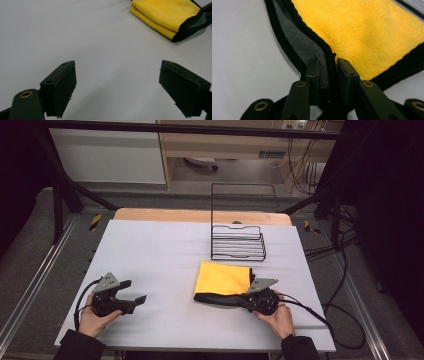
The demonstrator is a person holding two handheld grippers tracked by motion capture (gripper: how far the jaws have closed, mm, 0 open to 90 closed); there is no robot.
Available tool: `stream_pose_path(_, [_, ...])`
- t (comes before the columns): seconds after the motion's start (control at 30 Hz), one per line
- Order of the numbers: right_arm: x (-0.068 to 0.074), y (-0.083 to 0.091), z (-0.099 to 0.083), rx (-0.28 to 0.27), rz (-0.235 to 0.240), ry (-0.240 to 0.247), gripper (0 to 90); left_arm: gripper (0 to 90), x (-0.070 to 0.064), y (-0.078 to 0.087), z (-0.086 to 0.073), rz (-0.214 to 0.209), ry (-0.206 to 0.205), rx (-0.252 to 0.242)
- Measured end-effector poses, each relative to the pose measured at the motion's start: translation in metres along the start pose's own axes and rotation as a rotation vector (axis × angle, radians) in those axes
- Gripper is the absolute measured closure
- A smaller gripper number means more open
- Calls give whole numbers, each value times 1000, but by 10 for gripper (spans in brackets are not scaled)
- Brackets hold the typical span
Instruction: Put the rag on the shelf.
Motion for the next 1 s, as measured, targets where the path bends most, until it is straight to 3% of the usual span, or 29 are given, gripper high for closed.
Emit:
stream_pose_path(0.2, [-2, 1, 2, 6, -1, -52, 817, 150, 0, 0, 0, 0, 7, -3])
stream_pose_path(0.37, [1, 3, 6, 0, -7, -69, 830, 153, 0, 0, 0, -1, 5, -3])
stream_pose_path(0.67, [19, 1, 16, -6, 39, -109, 834, 154, 0, 0, 1, 0, 7, -5])
stream_pose_path(0.77, [31, -2, 19, -8, 50, -137, 833, 155, 0, 0, 0, 0, 5, -3])
stream_pose_path(0.87, [39, -5, 21, -7, 55, -137, 831, 156, 0, 0, 1, 1, 3, -4])
stream_pose_path(1.0, [36, -11, 18, 10, 6, -104, 813, 156, -1, 1, 1, 1, 5, -4])
Point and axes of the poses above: each handheld gripper's, and its own axes: y roughly backward along the jaws, z roughly out of its top, x roughly to its left, the point moved 6 cm from there along -y, roughly forward along the jaws, and after that the axes turned 14 degrees about -x, right-handed, at the moved point
